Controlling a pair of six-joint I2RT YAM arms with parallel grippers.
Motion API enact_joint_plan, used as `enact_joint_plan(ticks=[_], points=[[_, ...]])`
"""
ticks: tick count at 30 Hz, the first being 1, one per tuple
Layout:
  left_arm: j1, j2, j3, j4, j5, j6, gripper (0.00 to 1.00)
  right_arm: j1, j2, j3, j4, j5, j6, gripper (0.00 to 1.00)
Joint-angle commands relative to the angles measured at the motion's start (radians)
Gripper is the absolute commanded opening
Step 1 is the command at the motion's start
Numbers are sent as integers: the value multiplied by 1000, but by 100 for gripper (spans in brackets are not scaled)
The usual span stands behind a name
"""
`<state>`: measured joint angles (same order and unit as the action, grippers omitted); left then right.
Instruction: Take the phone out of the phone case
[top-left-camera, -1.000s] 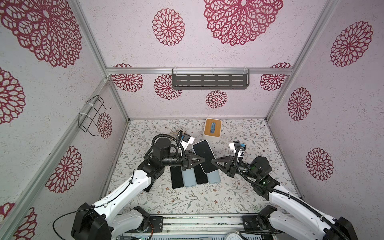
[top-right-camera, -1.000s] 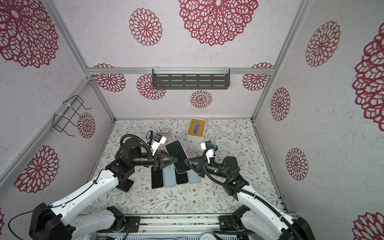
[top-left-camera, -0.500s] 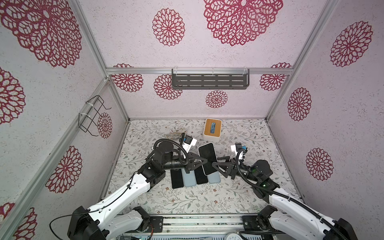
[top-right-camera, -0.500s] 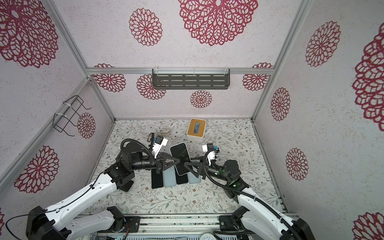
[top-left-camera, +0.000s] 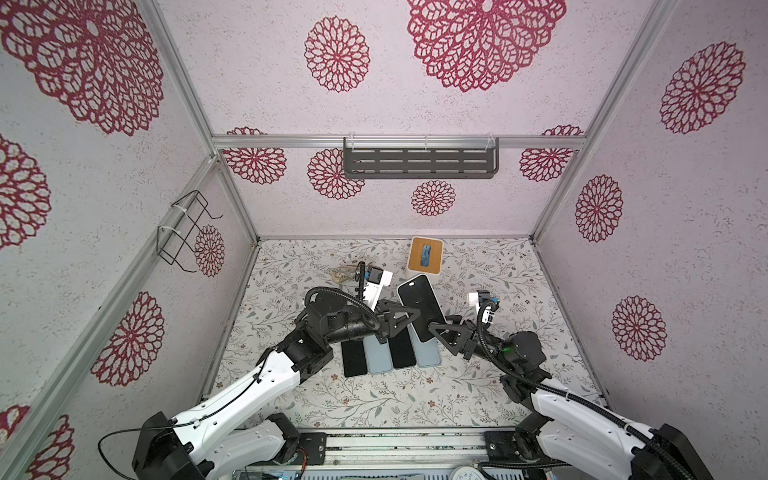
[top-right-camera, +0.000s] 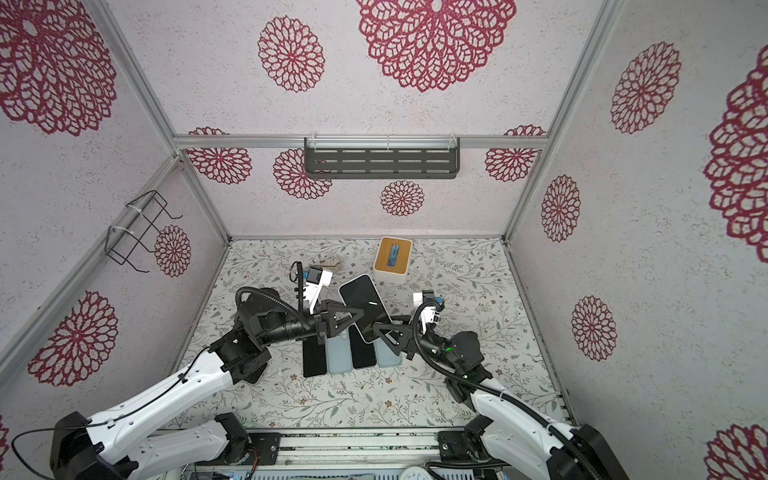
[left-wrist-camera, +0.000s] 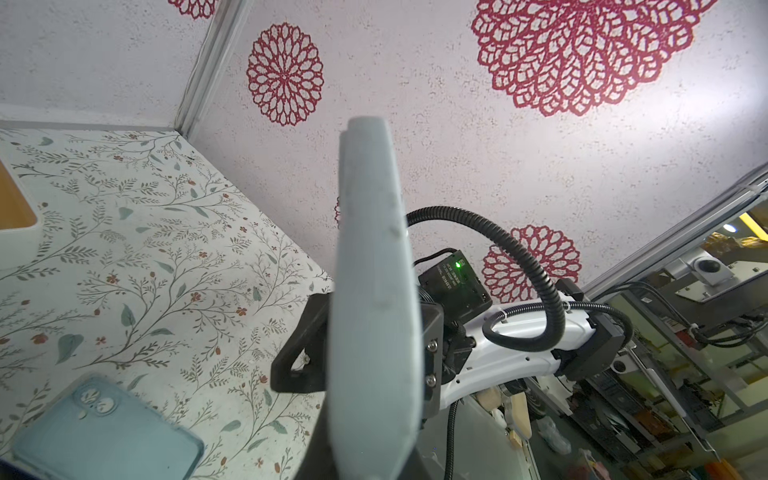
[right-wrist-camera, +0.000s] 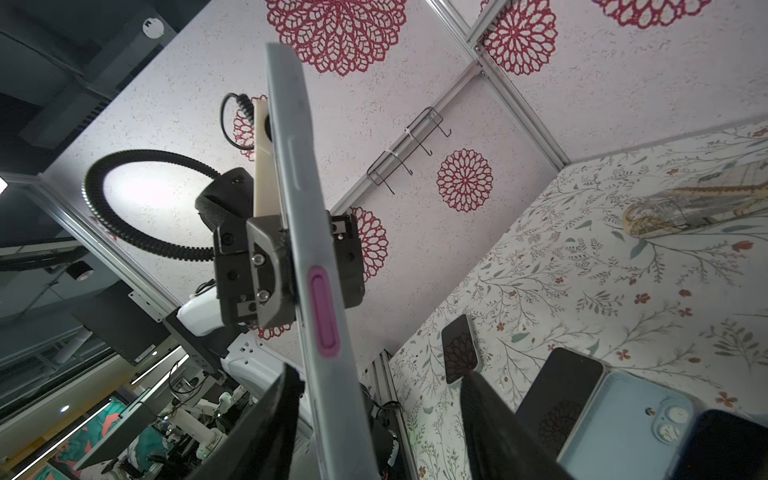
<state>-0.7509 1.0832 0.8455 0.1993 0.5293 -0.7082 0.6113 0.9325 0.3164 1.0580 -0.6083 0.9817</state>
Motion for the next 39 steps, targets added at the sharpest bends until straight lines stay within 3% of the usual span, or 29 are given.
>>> enact_joint_plan(ticks=[1, 8, 10, 12, 15, 18, 25, 39], points=[[-19, -2, 9, 129, -39, -20, 0, 2, 16, 10, 166, 13, 51, 48], [-34, -3, -5, 163, -73, -37, 0, 6, 82, 9, 295, 2, 139, 7], [-36, -4, -12, 169, -74, -45, 12, 5, 86, 7, 306, 1, 147, 0], [-37, -7, -20, 181, -79, -52, 29, 5, 82, 6, 304, 4, 149, 0], [-38, -13, -31, 195, -92, -61, 46, 7, 75, 7, 301, 4, 151, 0], [-38, -15, -34, 213, -98, -69, 50, 7, 72, 7, 295, 2, 154, 0], [-36, -19, -26, 224, -78, -81, 48, 7, 66, 0, 289, 2, 156, 0], [-30, -15, -36, 322, -64, -127, 32, 11, 51, -22, 300, -2, 161, 0]])
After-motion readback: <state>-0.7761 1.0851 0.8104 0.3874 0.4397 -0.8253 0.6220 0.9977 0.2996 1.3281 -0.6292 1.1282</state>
